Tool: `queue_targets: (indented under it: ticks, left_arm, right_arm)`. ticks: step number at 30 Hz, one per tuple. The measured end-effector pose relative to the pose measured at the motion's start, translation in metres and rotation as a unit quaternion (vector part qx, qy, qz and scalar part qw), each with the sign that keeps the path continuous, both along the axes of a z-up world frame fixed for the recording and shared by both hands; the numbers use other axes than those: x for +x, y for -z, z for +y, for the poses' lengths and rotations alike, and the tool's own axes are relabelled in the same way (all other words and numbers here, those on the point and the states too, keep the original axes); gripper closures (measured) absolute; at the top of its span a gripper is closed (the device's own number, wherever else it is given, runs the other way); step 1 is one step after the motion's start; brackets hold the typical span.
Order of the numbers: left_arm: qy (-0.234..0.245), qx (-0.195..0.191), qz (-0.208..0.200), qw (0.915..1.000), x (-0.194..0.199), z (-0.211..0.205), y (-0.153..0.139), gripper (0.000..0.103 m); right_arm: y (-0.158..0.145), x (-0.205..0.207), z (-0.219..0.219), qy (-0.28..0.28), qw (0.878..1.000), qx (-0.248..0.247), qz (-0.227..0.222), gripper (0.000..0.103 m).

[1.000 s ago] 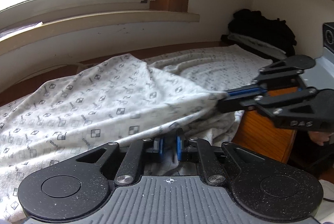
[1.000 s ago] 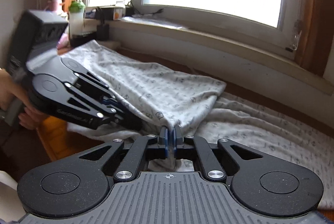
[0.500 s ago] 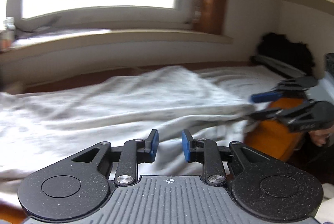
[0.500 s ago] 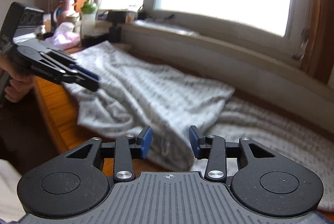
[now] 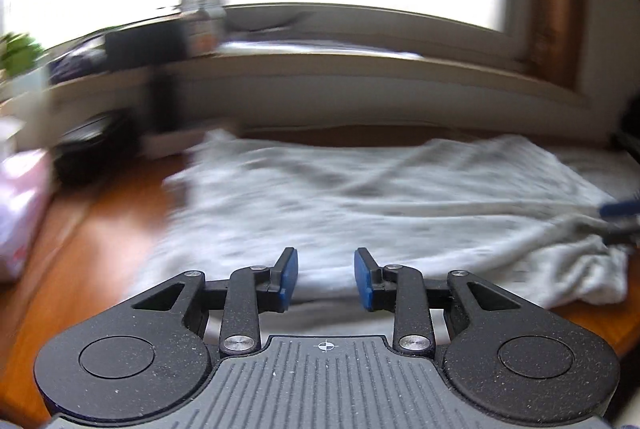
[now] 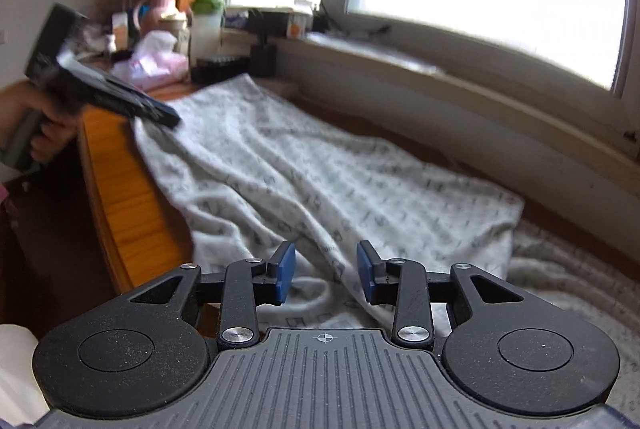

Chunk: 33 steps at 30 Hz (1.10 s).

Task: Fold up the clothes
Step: 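Open both grippers and release the folded garment onto the bed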

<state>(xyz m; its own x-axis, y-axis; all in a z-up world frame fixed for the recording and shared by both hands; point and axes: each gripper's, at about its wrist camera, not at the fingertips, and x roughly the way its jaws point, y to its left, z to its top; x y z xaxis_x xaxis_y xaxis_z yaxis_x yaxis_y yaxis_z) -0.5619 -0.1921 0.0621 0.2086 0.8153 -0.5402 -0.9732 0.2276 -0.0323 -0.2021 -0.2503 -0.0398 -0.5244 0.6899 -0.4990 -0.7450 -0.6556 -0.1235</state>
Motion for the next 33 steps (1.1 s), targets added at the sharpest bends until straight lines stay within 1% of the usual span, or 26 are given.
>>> queue_targets:
  ticks: [2,4,6,7,8,10,11,12,13,14,15,17,21,25,27,30,32,33]
  left_arm:
    - [-0.022,-0.002,0.0,0.9998,-0.015,-0.001,-0.001,0.069]
    - [-0.033,-0.005,-0.001,0.9995,-0.024,0.001,-0.002,0.069]
    - [-0.04,-0.006,-0.002,0.9992,-0.028,0.003,-0.001,0.063]
    - [-0.044,-0.007,-0.002,0.999,-0.029,0.004,-0.001,0.057]
    - [-0.047,-0.007,-0.001,0.9989,-0.029,0.006,0.0,0.057]
    - [-0.049,-0.007,-0.002,0.9988,-0.027,0.006,0.002,0.058]
    - [-0.049,-0.007,-0.003,0.9988,-0.026,0.006,0.004,0.058]
    - [-0.051,-0.005,-0.002,0.9987,-0.026,0.007,0.005,0.059]
    - [-0.052,-0.002,0.0,0.9986,-0.025,0.007,0.005,0.068]
    - [-0.057,0.003,0.004,0.9984,-0.025,0.008,0.005,0.083]
    - [-0.058,0.007,0.004,0.9983,-0.027,0.008,0.004,0.09]
    - [-0.057,0.015,-0.002,0.9982,-0.031,0.008,-0.001,0.095]
    - [-0.059,0.038,-0.013,0.9975,-0.036,0.005,-0.016,0.097]
    - [-0.062,0.056,-0.049,0.9953,-0.048,0.001,-0.035,0.097]
    - [-0.068,0.053,-0.039,0.9955,-0.052,0.001,-0.037,0.097]
    - [-0.075,0.034,-0.025,0.9962,-0.055,0.003,-0.026,0.097]
    - [-0.08,0.017,-0.018,0.9965,-0.056,0.004,-0.015,0.092]
    - [-0.087,0.013,-0.012,0.9961,-0.055,0.003,-0.011,0.091]
  right_arm:
    - [0.006,0.002,0.005,0.005,1.0,-0.012,0.003,0.068]
    - [0.01,0.006,0.008,0.008,1.0,-0.022,0.013,0.067]
    - [0.009,0.007,0.008,0.01,0.999,-0.024,0.02,0.067]
    - [0.008,0.007,0.008,0.011,0.999,-0.024,0.022,0.067]
    - [0.008,0.007,0.008,0.013,0.999,-0.022,0.021,0.067]
    - [0.007,0.006,0.008,0.014,0.999,-0.022,0.02,0.07]
    - [0.007,0.006,0.009,0.014,0.999,-0.023,0.019,0.074]
    - [0.007,0.006,0.01,0.014,0.999,-0.025,0.02,0.087]
    - [0.006,0.006,0.011,0.014,0.999,-0.027,0.022,0.094]
    - [0.005,0.007,0.012,0.014,0.999,-0.027,0.026,0.095]
    - [0.004,0.009,0.011,0.017,0.999,-0.024,0.031,0.098]
    - [-0.001,0.014,0.01,0.02,0.999,-0.018,0.042,0.1]
    - [-0.015,0.021,0.004,0.015,0.998,-0.002,0.068,0.101]
    - [-0.026,0.018,-0.003,-0.008,0.997,-0.001,0.079,0.101]
    - [-0.024,0.012,-0.007,-0.024,0.996,-0.012,0.08,0.101]
    - [-0.011,0.001,-0.011,-0.044,0.997,-0.032,0.063,0.101]
    - [-0.01,0.004,-0.013,-0.04,0.997,-0.033,0.062,0.1]
    - [-0.009,0.006,-0.014,-0.038,0.997,-0.033,0.062,0.097]
